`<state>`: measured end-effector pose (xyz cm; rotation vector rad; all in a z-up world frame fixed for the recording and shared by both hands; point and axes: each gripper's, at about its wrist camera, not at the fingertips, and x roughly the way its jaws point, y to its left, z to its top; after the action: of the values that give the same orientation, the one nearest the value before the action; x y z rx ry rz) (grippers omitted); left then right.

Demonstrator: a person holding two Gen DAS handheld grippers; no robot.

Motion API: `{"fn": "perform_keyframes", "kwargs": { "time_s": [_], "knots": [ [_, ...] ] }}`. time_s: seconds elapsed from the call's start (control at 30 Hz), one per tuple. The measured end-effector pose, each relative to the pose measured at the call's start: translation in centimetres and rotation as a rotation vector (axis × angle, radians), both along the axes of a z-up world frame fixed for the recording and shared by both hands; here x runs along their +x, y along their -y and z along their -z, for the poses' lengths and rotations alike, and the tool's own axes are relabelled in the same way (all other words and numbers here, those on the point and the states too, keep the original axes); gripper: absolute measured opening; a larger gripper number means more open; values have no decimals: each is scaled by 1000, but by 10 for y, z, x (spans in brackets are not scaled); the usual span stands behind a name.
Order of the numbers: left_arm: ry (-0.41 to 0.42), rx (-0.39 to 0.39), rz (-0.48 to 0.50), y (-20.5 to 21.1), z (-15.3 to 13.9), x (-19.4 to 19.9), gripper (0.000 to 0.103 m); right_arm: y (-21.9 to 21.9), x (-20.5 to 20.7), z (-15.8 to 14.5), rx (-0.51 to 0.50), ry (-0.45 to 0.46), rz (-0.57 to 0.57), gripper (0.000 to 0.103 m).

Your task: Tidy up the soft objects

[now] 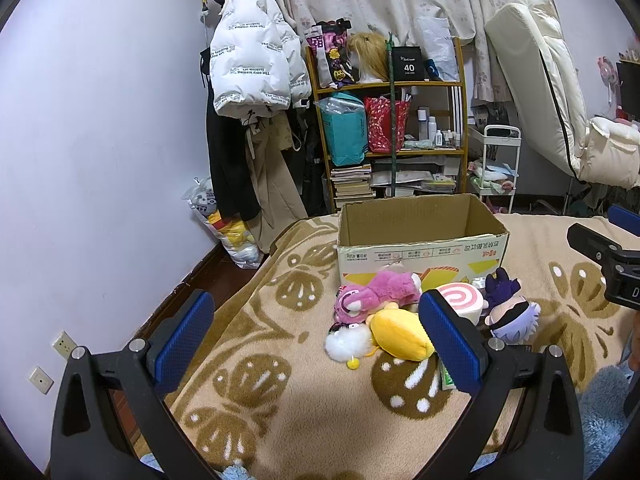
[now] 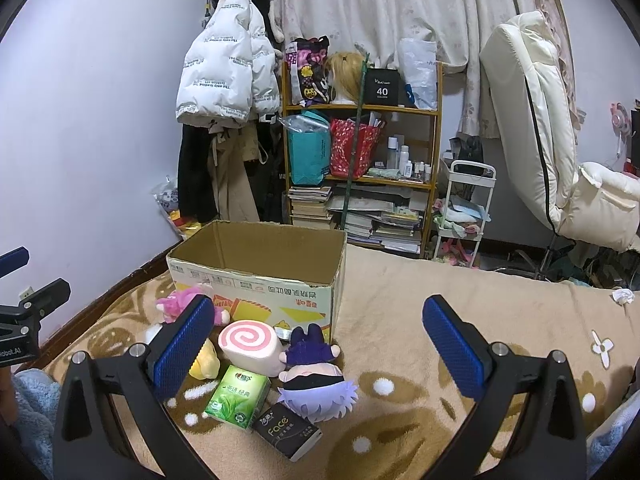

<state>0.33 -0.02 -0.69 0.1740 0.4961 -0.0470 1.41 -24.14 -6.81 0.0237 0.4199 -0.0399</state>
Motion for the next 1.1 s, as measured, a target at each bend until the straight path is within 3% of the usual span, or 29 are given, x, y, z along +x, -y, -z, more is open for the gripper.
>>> {"fn": "perform_keyframes", "kwargs": {
  "time_s": [1.1],
  "knots": [
    [-3, 6, 0, 2, -1, -1, 101, 0, 1, 2, -1, -6, -1, 103]
  ]
}}
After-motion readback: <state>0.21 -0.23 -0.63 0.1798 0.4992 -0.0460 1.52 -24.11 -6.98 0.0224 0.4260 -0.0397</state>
